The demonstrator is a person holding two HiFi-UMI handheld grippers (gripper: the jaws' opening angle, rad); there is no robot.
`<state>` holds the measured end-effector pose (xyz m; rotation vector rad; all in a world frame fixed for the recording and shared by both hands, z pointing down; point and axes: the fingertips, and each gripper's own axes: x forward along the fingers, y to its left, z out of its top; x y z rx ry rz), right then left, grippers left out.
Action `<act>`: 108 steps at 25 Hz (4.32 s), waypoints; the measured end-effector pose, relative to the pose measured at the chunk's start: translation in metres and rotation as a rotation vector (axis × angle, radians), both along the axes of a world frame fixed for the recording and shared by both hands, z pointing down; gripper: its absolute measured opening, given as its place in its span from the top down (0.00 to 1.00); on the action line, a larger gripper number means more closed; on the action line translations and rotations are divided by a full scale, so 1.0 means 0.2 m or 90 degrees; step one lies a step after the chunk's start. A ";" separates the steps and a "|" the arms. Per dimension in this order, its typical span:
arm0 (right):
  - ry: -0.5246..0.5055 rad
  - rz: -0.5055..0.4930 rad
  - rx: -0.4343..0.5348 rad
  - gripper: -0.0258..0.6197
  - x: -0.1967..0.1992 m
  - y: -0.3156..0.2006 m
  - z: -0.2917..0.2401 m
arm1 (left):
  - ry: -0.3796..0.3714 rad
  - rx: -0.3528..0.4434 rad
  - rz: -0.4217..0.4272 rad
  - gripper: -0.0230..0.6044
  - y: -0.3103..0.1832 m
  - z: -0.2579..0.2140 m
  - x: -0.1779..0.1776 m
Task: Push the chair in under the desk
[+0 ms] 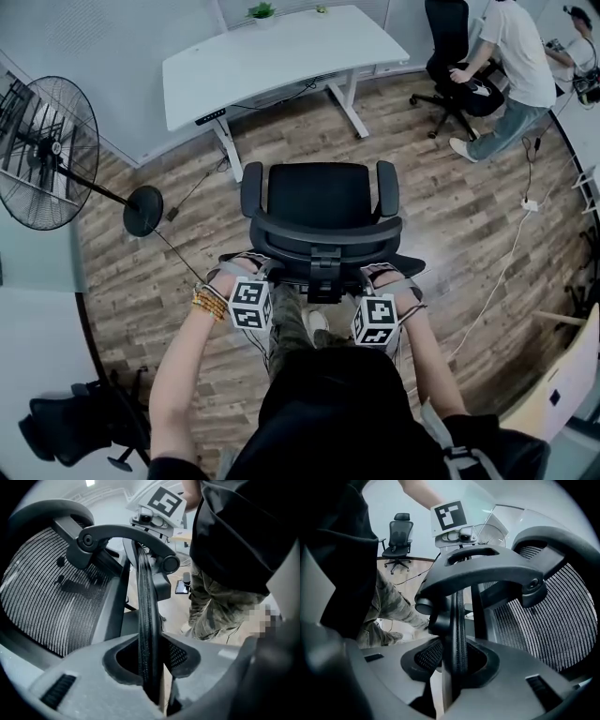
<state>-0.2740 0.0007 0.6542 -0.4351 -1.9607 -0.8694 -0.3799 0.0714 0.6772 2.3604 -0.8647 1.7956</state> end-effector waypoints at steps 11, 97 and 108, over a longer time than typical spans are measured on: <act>-0.001 0.003 0.003 0.79 -0.22 -0.15 0.00 | -0.003 0.001 0.003 0.79 -0.16 0.00 -0.22; 0.006 0.113 -0.024 0.79 -1.56 -1.19 -0.02 | -0.058 0.078 0.122 0.80 -1.31 -0.03 -1.61; 0.004 0.108 -0.022 0.79 -1.70 -1.39 -0.03 | -0.057 0.074 0.117 0.81 -1.50 -0.02 -1.74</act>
